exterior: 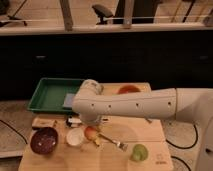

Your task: Place apple in paper cup

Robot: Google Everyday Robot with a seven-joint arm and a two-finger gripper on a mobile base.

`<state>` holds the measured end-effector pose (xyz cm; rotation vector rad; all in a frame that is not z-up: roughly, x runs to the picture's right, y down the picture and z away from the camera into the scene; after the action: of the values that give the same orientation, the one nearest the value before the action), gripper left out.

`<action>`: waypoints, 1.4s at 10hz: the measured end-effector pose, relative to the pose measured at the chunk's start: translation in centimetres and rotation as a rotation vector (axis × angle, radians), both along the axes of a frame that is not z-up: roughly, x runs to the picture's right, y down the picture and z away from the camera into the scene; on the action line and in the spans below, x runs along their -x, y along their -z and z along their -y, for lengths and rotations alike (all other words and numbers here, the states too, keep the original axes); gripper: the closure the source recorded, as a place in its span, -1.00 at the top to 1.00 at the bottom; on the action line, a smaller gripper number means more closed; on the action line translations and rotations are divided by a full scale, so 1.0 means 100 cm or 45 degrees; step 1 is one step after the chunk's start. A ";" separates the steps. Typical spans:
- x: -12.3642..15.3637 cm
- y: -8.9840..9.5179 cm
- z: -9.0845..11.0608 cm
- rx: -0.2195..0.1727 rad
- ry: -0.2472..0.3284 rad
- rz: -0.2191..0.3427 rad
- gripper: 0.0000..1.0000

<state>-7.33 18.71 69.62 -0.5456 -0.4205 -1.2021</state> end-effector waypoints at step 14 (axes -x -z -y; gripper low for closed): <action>0.056 -0.004 0.001 0.036 0.069 0.089 -1.00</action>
<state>-12.94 18.62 69.98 -0.5436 -0.4857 -1.2717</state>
